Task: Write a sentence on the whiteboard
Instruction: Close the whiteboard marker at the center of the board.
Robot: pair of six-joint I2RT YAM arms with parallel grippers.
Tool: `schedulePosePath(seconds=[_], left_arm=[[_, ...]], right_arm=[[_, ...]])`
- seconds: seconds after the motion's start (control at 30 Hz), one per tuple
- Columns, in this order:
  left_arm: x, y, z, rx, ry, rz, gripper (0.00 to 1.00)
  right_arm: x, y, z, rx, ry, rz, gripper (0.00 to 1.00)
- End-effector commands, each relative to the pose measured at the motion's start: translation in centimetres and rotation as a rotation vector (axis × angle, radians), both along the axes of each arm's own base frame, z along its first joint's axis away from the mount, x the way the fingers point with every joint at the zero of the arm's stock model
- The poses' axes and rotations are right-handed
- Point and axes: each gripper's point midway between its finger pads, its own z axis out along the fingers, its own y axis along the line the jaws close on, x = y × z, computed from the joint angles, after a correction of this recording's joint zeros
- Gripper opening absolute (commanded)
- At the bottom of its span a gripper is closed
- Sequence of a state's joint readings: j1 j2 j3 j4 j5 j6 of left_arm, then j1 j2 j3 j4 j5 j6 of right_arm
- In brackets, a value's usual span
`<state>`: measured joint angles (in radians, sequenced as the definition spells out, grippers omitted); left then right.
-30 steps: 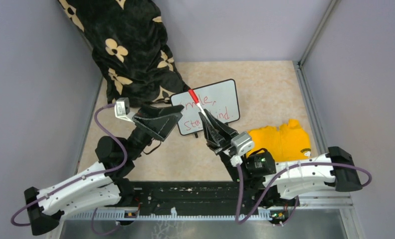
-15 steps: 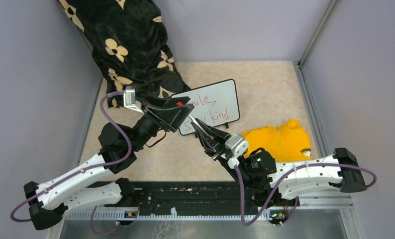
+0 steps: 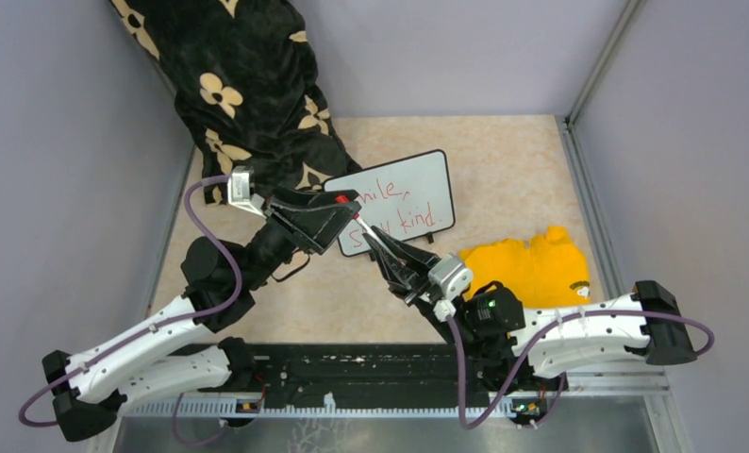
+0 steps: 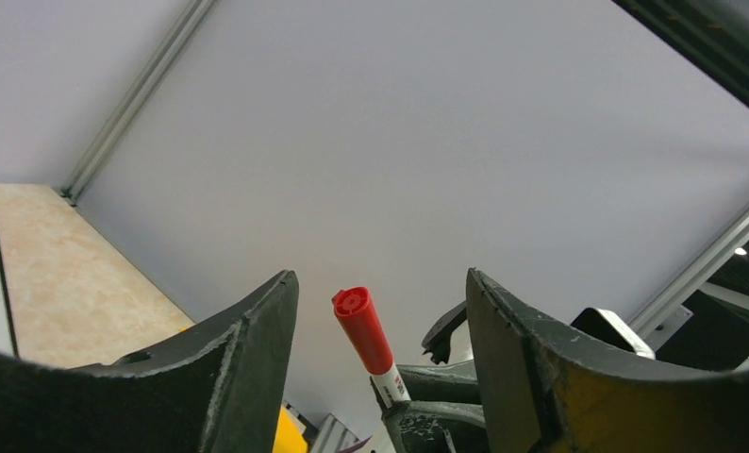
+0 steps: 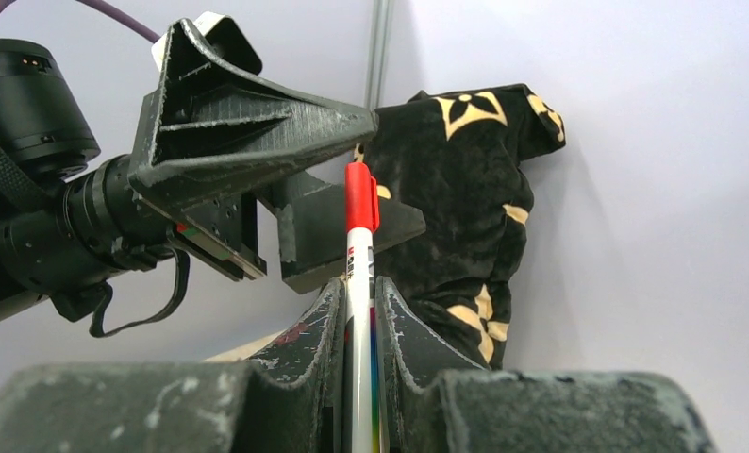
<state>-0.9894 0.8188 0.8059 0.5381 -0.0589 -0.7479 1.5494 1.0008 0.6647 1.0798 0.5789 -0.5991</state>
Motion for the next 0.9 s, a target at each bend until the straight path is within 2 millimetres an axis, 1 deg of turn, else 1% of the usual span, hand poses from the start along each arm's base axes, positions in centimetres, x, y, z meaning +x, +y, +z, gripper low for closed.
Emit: schedulePosePath(seconds=[0.0, 0.1, 0.23, 0.3, 0.4, 0.47, 0.53, 0.63, 0.7, 0.73, 0.8, 0.87], left_arm=[[-0.4, 0.8, 1.0, -0.067, 0.008, -0.038, 0.69], [-0.5, 0.6, 0.5, -0.081, 0.023, -0.088, 0.57], [-0.2, 0.8, -0.2, -0.106, 0.054, -0.135, 0.46], [0.0, 0.8, -0.6, -0.118, 0.069, -0.152, 0.45], [0.0, 0.6, -0.8, -0.116, 0.075, -0.178, 0.45], [-0.2, 0.3, -0.8, -0.115, 0.07, -0.201, 0.43], [-0.3, 0.1, -0.8, -0.115, 0.067, -0.215, 0.35], [-0.3, 0.1, -1.1, -0.11, 0.068, -0.219, 0.17], [-0.4, -0.1, -1.2, -0.102, 0.067, -0.223, 0.03], [-0.4, -0.2, -1.4, -0.092, 0.068, -0.229, 0.0], [-0.6, -0.8, -1.7, -0.068, 0.073, -0.253, 0.0], [-0.8, -1.8, -2.5, -0.02, 0.073, -0.29, 0.0]], right_arm=[[-0.2, -1.4, 1.4, 0.081, 0.004, 0.007, 0.0], [-0.1, -1.6, 1.3, 0.085, 0.006, 0.003, 0.0], [0.0, -1.9, 1.3, 0.097, 0.012, -0.005, 0.0], [0.0, -2.1, 1.3, 0.098, 0.014, -0.01, 0.0], [0.2, -2.1, 1.3, 0.099, 0.013, -0.019, 0.0], [0.2, -2.1, 1.3, 0.095, 0.012, -0.024, 0.0], [0.3, -2.1, 1.4, 0.095, 0.012, -0.031, 0.0], [0.4, -2.1, 1.2, 0.091, 0.014, -0.042, 0.0], [0.6, -2.1, 1.2, 0.091, 0.017, -0.051, 0.0], [0.6, -2.1, 1.2, 0.09, 0.018, -0.056, 0.0], [0.7, -2.0, 1.2, 0.087, 0.016, -0.066, 0.0], [0.8, -1.9, 1.2, 0.085, 0.01, -0.075, 0.0]])
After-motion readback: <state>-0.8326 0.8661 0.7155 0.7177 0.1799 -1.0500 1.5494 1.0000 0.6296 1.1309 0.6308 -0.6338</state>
